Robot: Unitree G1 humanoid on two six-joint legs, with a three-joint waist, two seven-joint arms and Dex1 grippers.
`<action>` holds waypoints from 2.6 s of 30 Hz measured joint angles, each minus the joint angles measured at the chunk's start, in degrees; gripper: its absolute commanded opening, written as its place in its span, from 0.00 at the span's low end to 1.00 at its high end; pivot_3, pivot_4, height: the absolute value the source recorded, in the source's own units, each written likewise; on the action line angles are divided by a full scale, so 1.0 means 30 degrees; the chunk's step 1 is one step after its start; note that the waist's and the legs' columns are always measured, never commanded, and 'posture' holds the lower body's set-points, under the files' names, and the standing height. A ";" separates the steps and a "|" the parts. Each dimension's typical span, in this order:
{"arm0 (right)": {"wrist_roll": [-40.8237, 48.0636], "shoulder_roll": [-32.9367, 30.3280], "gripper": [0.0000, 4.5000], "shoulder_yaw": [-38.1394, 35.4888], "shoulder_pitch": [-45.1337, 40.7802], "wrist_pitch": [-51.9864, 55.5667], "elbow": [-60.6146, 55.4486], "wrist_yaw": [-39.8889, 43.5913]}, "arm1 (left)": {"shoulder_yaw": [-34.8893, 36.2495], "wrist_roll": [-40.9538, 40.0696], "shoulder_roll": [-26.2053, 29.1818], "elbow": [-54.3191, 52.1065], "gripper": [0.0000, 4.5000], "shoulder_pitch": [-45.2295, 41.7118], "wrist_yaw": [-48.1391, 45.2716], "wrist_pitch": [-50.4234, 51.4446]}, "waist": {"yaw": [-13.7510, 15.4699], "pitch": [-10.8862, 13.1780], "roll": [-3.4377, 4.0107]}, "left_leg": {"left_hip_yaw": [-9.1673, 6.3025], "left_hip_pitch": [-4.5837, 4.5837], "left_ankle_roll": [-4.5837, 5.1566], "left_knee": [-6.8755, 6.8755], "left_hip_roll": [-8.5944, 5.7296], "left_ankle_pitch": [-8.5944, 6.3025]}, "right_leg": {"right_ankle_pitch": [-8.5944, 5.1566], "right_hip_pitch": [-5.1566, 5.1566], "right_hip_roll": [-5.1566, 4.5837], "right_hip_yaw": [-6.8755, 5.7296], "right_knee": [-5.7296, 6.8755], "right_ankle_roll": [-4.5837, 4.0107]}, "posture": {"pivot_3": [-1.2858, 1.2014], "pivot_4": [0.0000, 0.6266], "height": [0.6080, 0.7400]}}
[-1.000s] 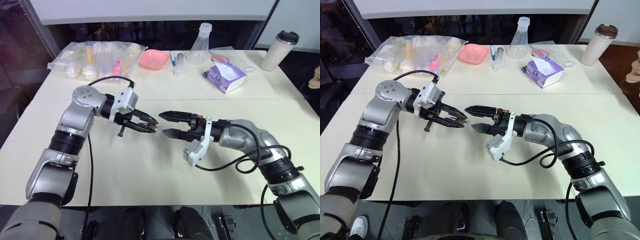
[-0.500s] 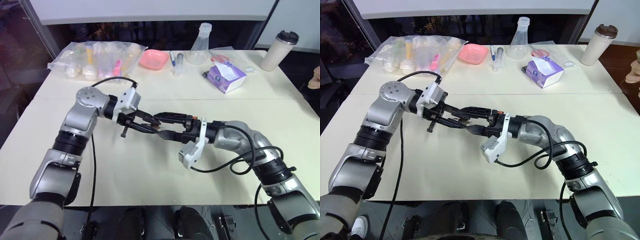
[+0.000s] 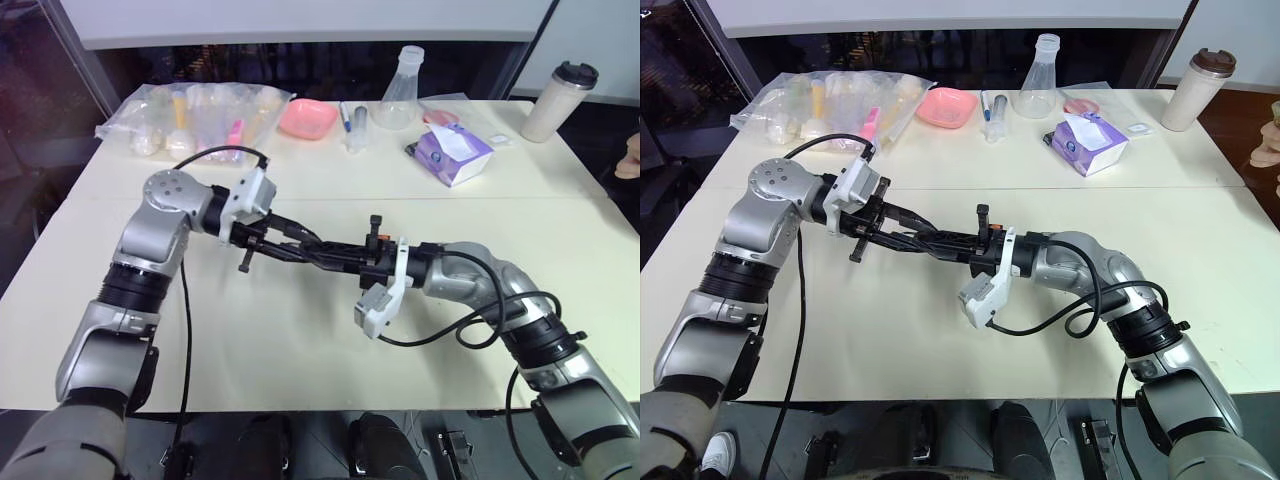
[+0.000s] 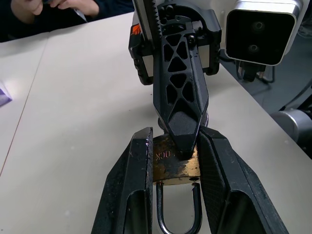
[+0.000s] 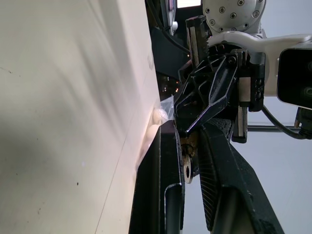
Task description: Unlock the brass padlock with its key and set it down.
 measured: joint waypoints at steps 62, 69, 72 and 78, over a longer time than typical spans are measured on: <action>-0.0169 -0.0093 0.00 0.0174 -0.0163 -0.0130 0.0569 0.0105 | 0.0874 0.0074 0.2172 -0.2337 0.01 0.2625 0.3279 0.2674 | -0.0009 0.0000 0.0000 | -0.0002 0.0010 -0.0011 -0.0001 0.0004 0.0006 | -0.0001 -0.0001 -0.0016 0.0004 0.0014 -0.0002 | 0.52 0.24 0.81; -0.0149 -0.0087 0.00 0.0173 -0.0164 0.0017 0.0560 0.0105 | 0.0870 0.0605 0.1765 -0.1363 0.01 0.2653 0.4023 0.1948 | 0.0005 0.0001 -0.0001 | -0.0002 0.0010 -0.0010 0.0000 0.0004 0.0006 | 0.0000 -0.0001 -0.0020 0.0003 0.0015 -0.0002 | 0.52 0.24 0.81; -0.0143 -0.0088 0.00 0.0173 -0.0164 0.0054 0.0558 0.0105 | 0.0874 0.0592 0.1772 -0.1297 0.01 0.2654 0.4000 0.1946 | -0.0013 0.0000 -0.0001 | -0.0002 0.0009 -0.0011 -0.0001 0.0004 0.0006 | 0.0000 -0.0002 -0.0018 0.0003 0.0016 -0.0002 | 0.52 0.24 0.81; -0.0139 -0.0100 0.00 0.0173 -0.0158 0.0133 0.0574 0.0104 | 0.0907 0.0668 0.2414 -0.1203 0.01 0.3060 0.3971 0.1737 | -0.0028 0.0000 -0.0001 | -0.0002 0.0010 -0.0010 -0.0002 0.0006 0.0005 | -0.0001 -0.0004 -0.0018 0.0003 0.0016 -0.0002 | 0.52 0.24 0.81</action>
